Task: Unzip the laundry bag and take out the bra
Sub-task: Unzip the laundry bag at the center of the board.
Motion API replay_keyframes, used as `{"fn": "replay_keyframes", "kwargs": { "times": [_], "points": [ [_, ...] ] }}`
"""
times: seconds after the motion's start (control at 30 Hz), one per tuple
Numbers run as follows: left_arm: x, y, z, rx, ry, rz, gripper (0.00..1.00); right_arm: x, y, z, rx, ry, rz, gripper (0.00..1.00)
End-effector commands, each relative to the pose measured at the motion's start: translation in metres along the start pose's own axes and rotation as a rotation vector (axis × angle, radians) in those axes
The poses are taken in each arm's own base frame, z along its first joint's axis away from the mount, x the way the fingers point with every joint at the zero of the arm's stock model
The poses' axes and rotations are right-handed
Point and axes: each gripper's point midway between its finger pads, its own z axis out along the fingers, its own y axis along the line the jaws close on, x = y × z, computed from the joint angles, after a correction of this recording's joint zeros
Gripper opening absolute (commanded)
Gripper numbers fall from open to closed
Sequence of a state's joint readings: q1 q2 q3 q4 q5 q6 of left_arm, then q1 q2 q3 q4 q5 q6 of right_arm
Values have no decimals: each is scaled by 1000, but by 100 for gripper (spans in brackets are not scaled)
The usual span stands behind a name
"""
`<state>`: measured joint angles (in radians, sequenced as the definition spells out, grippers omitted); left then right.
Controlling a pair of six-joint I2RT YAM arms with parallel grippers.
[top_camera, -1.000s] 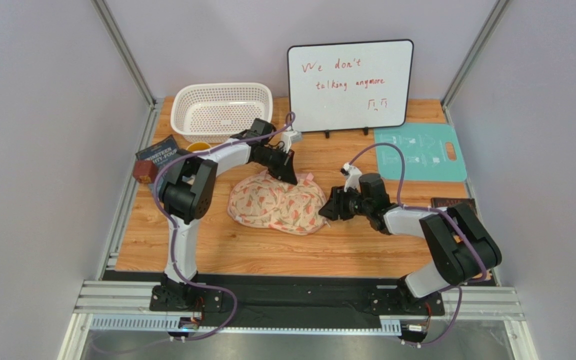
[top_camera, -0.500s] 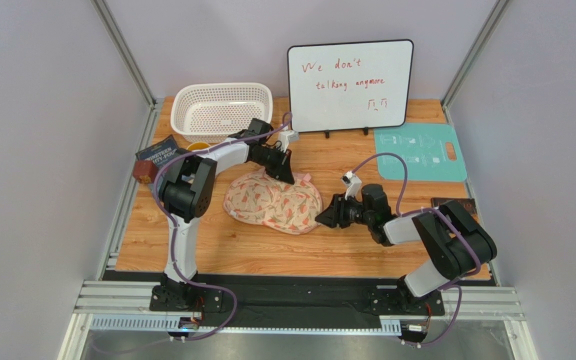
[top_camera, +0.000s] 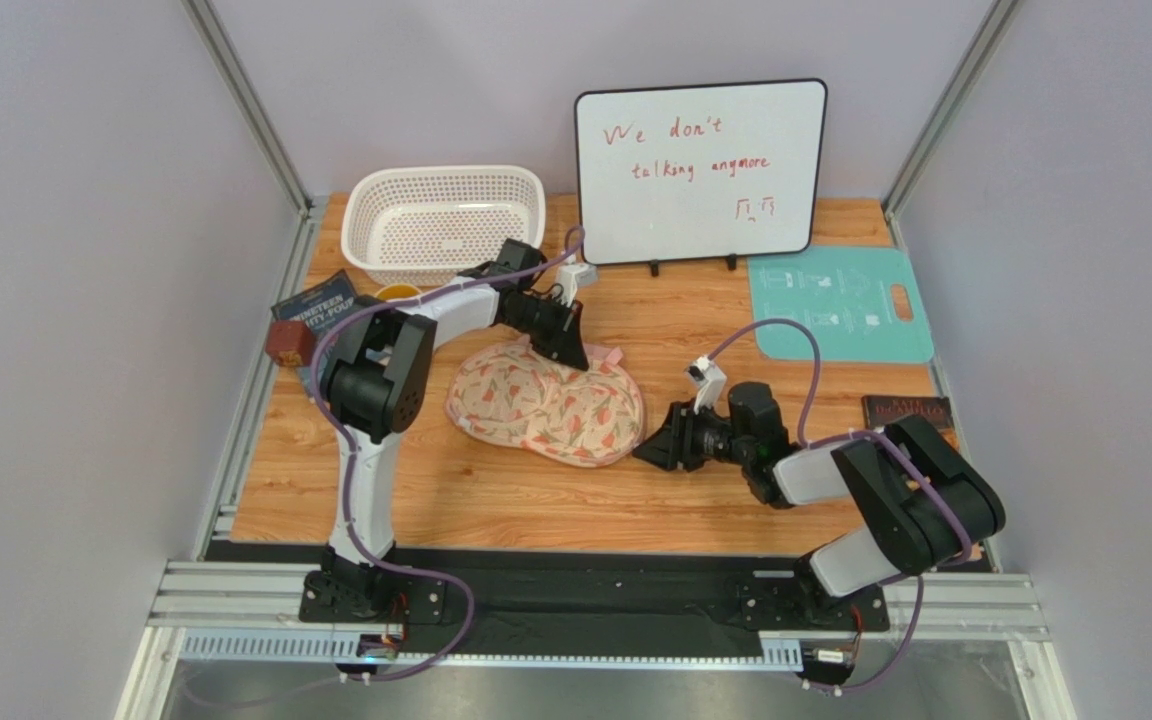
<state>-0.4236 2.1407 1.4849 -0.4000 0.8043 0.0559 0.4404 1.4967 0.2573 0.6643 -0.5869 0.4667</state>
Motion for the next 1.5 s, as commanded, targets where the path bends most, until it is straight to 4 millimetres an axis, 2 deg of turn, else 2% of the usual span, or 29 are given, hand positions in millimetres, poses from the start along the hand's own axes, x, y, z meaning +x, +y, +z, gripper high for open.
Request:
{"fn": "replay_keyframes", "kwargs": {
  "times": [0.0, 0.2, 0.23, 0.47, 0.57, 0.6, 0.73, 1.0, 1.07, 1.1, 1.17, 1.27, 1.3, 1.33, 1.47],
  "points": [
    [-14, -4, -3, 34, -34, 58, 0, 7, -7, 6, 18, 33, 12, 45],
    [-11, -6, -4, 47, -21, 67, 0, -4, -6, 8, 23, 14, -35, 46],
    [-11, -6, -4, 47, -19, 68, 0, -11, -4, 10, 17, 8, -47, 46],
    [-9, -5, -5, 35, -21, 67, 0, -7, -6, 17, 20, 43, -56, 47],
    [-11, -5, -5, 25, -26, 64, 0, -6, -5, 19, 15, 56, -58, 38],
    [-11, -3, -5, 21, -25, 61, 0, -5, -5, 20, 14, 61, -56, 31],
    [-11, 0, -5, -1, -24, 51, 0, -2, -5, 22, 9, 84, -49, 16],
    [-14, 14, -9, -105, -36, 1, 0, 13, -2, 20, 27, 113, -19, 12],
    [-10, 16, -10, -129, -40, -12, 0, 16, -3, 20, 33, 113, -7, 10],
    [-15, 16, -13, -153, -65, -23, 0, 16, -3, 19, 36, 114, -4, 8],
    [-11, 24, -16, -211, -69, -48, 0, 18, -4, 20, 39, 120, 13, 4],
    [-10, 25, -20, -252, -91, -85, 0, 22, -3, 20, 30, 123, 29, 0],
    [-16, 23, -24, -263, -118, -77, 0, 24, -1, 20, 24, 123, 39, 0],
    [-9, 24, -24, -274, -117, -106, 0, 24, -1, 20, 20, 121, 42, 0],
    [-9, 27, -36, -361, -164, -114, 0, 22, 2, 20, 7, 106, 56, 0]
  ]
}}
